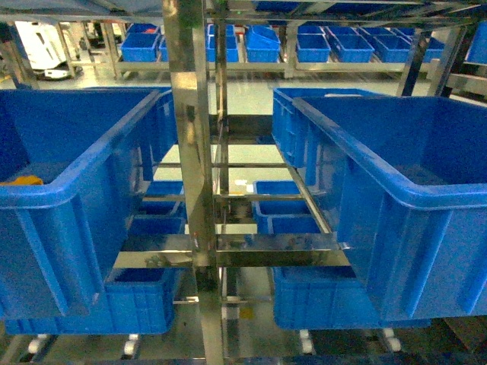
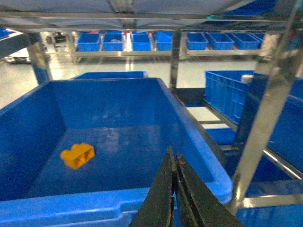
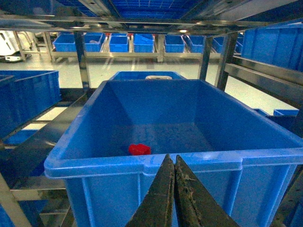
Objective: Sort and place red and yellow blocks in left bins
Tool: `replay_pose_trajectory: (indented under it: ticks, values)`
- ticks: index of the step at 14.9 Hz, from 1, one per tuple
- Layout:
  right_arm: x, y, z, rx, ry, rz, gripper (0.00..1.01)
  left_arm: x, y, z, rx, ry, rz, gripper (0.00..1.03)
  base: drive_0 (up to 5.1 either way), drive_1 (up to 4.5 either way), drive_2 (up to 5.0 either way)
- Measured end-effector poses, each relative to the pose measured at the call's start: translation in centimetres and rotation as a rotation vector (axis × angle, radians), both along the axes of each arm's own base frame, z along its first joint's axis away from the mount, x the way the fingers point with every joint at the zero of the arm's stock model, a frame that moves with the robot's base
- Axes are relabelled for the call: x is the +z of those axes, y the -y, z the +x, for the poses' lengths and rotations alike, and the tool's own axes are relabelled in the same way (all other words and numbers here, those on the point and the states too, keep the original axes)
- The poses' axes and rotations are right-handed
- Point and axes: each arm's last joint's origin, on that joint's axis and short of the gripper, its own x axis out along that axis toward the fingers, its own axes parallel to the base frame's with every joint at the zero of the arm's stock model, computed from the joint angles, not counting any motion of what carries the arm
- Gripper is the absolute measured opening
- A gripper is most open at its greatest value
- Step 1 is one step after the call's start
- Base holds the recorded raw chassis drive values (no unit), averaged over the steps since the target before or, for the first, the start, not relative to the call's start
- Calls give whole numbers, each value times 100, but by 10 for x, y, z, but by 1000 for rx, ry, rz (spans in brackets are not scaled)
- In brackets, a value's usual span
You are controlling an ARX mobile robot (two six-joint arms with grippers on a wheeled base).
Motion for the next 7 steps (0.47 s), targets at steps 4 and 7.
replay_pose_trajectory:
  ticks: [4, 7]
  values:
    - [-12, 0, -17, 0, -3, 0, 2, -12, 0, -21, 5, -1, 0, 2, 0, 0, 0]
    - [-15, 0, -26, 0, 5, 0, 2, -18, 0, -32, 6, -3, 0, 2, 0, 0, 0]
